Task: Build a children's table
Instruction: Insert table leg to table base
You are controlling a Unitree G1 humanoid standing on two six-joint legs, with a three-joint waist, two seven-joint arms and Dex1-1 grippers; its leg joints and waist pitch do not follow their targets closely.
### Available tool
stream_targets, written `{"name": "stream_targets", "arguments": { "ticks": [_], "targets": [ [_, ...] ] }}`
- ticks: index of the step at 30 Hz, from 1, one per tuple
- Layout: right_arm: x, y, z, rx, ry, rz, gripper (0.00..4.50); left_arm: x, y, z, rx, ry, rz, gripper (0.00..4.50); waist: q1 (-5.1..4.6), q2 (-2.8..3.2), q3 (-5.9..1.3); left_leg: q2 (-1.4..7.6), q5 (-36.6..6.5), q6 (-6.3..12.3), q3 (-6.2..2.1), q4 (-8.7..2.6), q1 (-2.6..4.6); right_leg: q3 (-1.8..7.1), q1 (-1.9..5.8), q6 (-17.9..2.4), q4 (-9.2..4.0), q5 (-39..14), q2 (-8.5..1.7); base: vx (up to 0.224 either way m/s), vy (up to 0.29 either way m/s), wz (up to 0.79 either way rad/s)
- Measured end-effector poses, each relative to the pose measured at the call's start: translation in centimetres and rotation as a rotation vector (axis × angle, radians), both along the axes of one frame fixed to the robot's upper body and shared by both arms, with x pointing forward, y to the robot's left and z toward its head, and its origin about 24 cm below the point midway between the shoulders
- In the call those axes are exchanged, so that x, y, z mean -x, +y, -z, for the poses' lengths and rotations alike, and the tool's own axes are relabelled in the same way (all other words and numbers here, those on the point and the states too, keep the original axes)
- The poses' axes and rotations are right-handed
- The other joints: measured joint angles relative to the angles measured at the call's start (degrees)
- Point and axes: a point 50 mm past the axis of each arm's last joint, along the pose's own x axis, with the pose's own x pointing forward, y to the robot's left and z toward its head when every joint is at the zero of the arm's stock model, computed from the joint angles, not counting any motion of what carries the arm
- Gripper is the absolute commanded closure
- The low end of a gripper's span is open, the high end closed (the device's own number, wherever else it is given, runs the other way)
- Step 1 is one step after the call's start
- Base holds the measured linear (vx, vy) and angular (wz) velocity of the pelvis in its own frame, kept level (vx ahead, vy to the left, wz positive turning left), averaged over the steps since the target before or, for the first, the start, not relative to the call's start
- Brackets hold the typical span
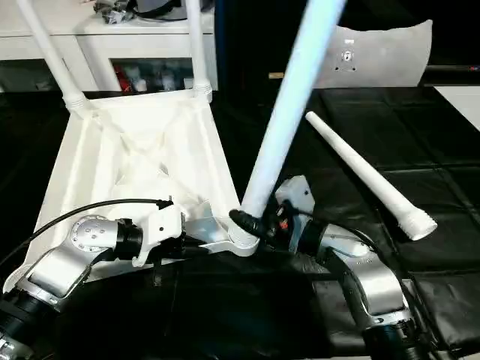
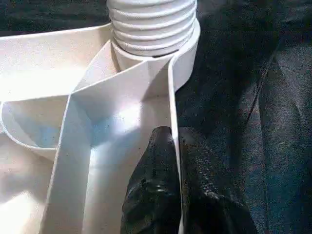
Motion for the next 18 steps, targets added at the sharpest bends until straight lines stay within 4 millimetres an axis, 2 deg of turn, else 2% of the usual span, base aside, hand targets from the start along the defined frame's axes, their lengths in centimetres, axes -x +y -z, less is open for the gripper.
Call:
{"name": "stream_targets", "arguments": {
  "ticks": [6, 13, 18],
  "targets": [
    [-0.4, 0.3, 0.0, 0.02, -0.008, -0.032, 2.6, 0.0, 0.2, 0.0, -0.007, -0.001, -0.004, 4.5, -0.51, -0.31, 0.0, 0.0, 0.0, 0.0, 0.0, -0.02, -0.01, 0.03, -0.01, 0.04, -0.05, -0.02, 0.0, 0.0, 0.0, 0.0],
    [-1.1, 0.8, -0.4, 0.068, -0.015, -0.133, 2.6, -0.2, 0.5, -0.3, -0.022, -0.005, 0.013, 4.5, -0.59, -1.32, 0.57, 0.0, -0.01, -0.01, 0.0, -0.42, -0.01, 0.01, -0.15, 0.06, -0.18, -0.04, 0.0, 0.0, 0.0, 0.0],
    [-1.1, 1.0, -0.7, 0.059, -0.013, -0.178, 2.6, -0.5, 1.0, -0.9, -0.041, -0.005, 0.058, 4.5, -0.58, -1.73, 0.96, 0.0, -0.01, -0.01, 0.0, -0.9, 0.01, 0.0, -0.17, 0.06, -0.38, -0.04, 0.05, 0.0, 0.0, 0.0]
  ]
}}
